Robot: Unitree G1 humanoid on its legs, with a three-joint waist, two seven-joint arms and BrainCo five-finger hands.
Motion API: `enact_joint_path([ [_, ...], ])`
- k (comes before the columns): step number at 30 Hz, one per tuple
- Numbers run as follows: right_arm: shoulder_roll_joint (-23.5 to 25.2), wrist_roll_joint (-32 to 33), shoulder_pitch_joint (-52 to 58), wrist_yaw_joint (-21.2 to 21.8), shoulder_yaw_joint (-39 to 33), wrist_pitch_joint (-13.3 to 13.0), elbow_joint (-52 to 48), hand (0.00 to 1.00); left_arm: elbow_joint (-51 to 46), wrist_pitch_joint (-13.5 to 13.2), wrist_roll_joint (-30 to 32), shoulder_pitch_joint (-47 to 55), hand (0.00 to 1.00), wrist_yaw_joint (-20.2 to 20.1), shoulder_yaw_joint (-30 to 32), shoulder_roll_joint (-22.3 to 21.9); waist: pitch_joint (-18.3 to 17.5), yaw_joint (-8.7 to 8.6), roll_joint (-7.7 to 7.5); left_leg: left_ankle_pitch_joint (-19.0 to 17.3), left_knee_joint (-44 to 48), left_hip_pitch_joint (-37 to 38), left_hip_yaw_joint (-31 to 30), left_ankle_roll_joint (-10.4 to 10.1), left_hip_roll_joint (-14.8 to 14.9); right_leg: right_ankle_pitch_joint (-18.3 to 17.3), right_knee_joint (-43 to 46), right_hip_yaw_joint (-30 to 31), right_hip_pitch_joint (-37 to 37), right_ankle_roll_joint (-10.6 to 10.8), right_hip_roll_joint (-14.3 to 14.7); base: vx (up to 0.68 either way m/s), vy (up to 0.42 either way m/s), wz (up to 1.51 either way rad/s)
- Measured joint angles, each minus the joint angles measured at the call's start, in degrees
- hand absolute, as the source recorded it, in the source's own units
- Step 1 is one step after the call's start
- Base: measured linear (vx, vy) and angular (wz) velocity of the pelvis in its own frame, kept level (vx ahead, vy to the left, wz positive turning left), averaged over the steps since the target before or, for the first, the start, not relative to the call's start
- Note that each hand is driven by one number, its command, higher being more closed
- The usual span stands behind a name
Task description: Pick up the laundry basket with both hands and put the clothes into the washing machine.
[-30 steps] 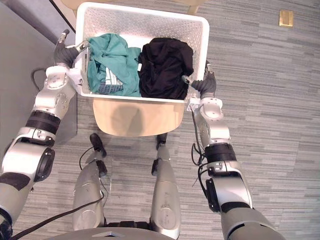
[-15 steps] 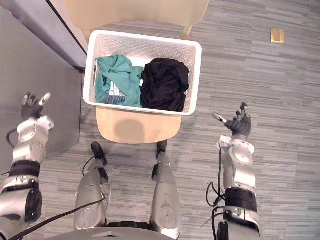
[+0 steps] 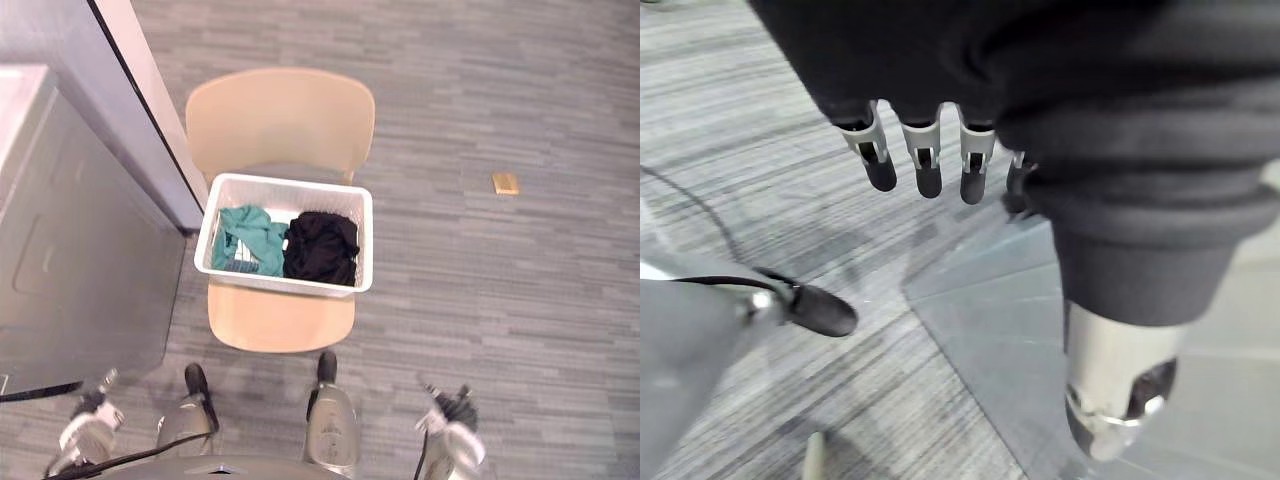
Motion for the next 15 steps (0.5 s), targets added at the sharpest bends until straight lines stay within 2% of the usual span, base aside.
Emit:
enact_joint_path([
  [4, 3.7, -2.4, 0.5, 1.3, -2.6, 0.9, 11.9, 0.00, 3.2, 0.7, 0.2, 3.9, 0.00, -1.0, 4.2, -6.1, -3.5, 0.11, 1.24, 0.0, -2.1, 5.2, 0.5, -0.1, -0.5, -1.9, 1.0, -0.1, 3.8, 0.1, -0.3, 0.06, 0.020, 0.02],
  [6, 4.5, -4.0, 0.1, 2.5, -4.6, 1.9, 17.8, 0.00, 5.1, 1.2, 0.2, 5.0, 0.00, -1.4, 4.3, -6.2, -5.2, 0.20, 1.64, -0.1, -2.4, 6.7, 0.1, -0.1, -0.4, -3.7, 2.5, -0.6, 5.4, 0.0, -0.4, 0.02, -0.007, 0.14],
  [11, 1.6, -10.2, -2.5, 3.2, -3.6, 2.6, 21.4, 0.00, 4.9, 1.1, 0.1, 5.4, 0.00, -2.5, 1.6, -6.4, -6.0, -0.17, 2.12, -0.5, -0.8, 6.8, -3.3, 0.3, 0.3, -5.0, 2.7, -3.5, 8.6, -0.3, -0.1, -0.03, -0.025, 0.30],
  [15, -2.1, -13.1, -5.7, 3.2, 3.2, 2.6, 22.1, 0.00, 3.7, 0.9, -1.6, 5.4, 0.00, -2.4, -4.3, -5.7, -5.6, 0.72, 3.13, -0.9, 4.1, 1.5, -7.7, 1.6, 0.6, -5.5, 4.6, -6.7, 7.8, -0.5, -0.7, -0.09, -0.025, 0.48],
])
